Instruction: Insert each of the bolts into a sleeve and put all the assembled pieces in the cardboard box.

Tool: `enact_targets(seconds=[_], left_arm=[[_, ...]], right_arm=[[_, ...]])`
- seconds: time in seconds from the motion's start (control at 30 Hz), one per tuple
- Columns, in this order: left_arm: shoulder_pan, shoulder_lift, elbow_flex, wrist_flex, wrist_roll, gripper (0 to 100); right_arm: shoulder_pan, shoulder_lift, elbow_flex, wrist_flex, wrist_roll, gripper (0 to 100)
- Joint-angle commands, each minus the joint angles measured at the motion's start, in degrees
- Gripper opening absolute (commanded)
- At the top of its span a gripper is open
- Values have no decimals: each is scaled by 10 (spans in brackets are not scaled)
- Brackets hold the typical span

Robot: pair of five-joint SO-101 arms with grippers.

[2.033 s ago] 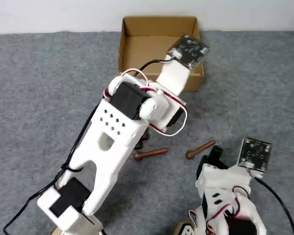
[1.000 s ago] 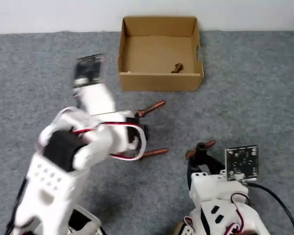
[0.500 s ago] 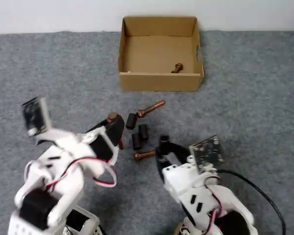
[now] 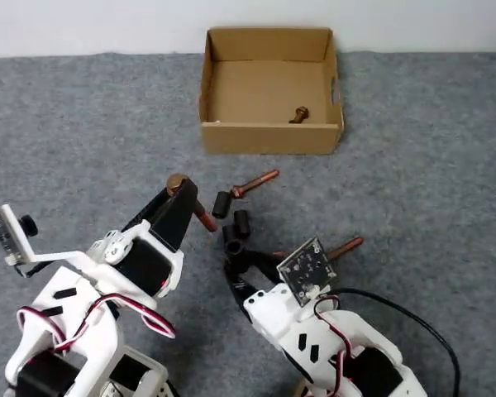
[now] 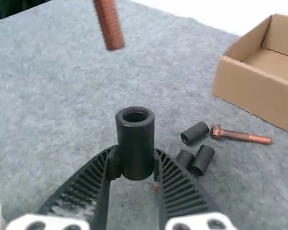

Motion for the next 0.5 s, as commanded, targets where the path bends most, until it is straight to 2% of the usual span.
enact_targets(seconds=[0.0, 0.17, 0.47], left_arm=[[22, -4, -6, -20, 5, 6], [49, -2, 1, -20, 4, 6], [50, -2, 41, -40, 2, 6]], right_arm=[[-5, -8, -8, -35, 9, 8], [-5, -7, -11, -45, 17, 8], [-5, -8, -25, -64, 52, 8]])
